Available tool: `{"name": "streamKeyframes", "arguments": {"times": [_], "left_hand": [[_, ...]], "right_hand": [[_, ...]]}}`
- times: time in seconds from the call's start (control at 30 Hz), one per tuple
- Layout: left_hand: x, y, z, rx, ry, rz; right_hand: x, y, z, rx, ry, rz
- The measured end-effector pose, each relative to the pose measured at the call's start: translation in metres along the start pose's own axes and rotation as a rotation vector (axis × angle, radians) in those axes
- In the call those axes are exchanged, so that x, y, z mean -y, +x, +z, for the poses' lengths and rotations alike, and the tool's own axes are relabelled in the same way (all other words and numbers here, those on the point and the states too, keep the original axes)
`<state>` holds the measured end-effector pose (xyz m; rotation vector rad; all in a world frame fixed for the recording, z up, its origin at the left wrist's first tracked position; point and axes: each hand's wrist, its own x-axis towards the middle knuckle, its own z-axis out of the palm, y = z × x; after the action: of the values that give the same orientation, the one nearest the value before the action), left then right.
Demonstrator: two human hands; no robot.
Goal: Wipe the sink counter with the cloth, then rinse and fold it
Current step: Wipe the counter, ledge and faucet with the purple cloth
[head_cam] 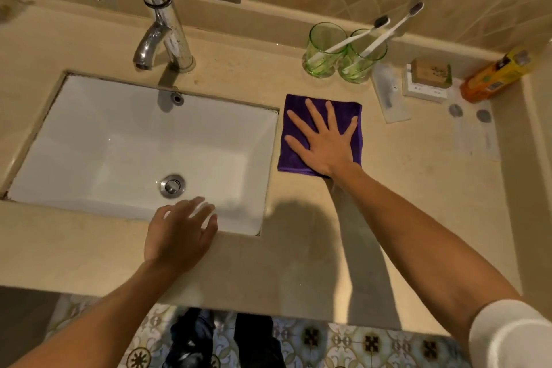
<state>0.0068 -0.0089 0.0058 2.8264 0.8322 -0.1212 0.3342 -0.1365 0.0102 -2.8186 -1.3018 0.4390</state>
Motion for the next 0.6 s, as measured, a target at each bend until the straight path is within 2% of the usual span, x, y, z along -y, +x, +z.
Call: {"name": "streamKeyframes", "arguments": {"times": [0.17, 0.27, 0.37, 0.6], "left_hand": [[-0.001, -0.003, -0.005, 0.072, 0.016, -0.003], [-0.007, -0.003, -0.008, 0.141, 0.01, -0.092], [-0.008, -0.005, -0.008, 0.14, 0.011, -0.109], [-0.006, -0.008, -0.008, 0.129, 0.017, -0.091]], "right_hand": [[-0.013, -0.078, 0.017, 0.016, -0.039, -0.099], [-0.03, -0.13, 0.028, 0.016, -0.085, -0.163], [-0.045, -0.185, 0.039, 0.017, -0.124, -0.193], [-0.032, -0.257, 0.055, 0.031, -0.104, -0.092]]}}
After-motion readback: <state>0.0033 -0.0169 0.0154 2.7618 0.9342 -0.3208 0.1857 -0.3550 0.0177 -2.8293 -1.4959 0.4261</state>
